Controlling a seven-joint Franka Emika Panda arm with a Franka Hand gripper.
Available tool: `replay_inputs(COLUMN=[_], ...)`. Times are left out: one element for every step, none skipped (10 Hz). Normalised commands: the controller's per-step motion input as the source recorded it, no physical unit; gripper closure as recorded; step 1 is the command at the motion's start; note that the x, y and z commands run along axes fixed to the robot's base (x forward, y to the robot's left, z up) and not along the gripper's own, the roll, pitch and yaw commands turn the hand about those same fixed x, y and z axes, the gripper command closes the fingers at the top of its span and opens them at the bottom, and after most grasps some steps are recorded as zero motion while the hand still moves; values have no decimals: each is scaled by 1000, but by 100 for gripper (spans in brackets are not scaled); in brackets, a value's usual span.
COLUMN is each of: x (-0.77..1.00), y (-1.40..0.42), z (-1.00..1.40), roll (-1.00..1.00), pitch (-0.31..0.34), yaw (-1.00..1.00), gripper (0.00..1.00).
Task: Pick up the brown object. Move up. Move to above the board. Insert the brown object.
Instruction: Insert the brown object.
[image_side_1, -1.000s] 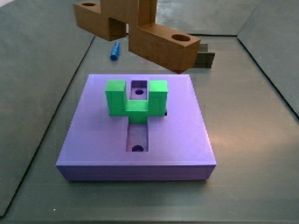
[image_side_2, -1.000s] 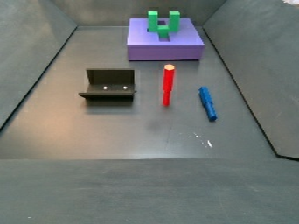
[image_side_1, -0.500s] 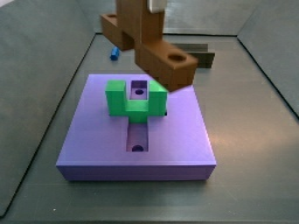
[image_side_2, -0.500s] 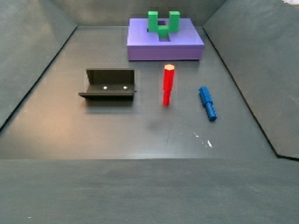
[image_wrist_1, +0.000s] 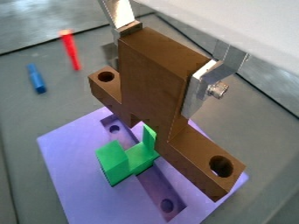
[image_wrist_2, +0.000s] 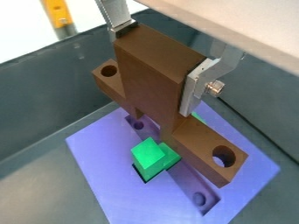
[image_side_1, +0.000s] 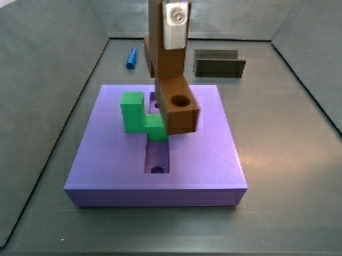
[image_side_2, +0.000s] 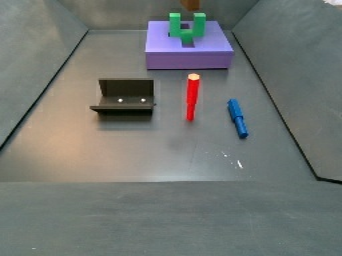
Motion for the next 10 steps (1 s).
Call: replay_inputs(x=[40,160,223,0,-9,-200,-391,-314,-131,111], y=[17,94,217,126,143,160,83,0,-34,-129], z=[-249,-200,-166,0,-71,-151,-137,-129,-111,-166], roll=[0,0,17,29,3,0,0,0,0,-41], pitch=[-41,-27,0,0,0,-50,-90,-97,-81,-69], yaw=[-1000,-963,-714,-9,-11,0,0,0,3,31], gripper=[100,100,100,100,100,100,100,100,100,100])
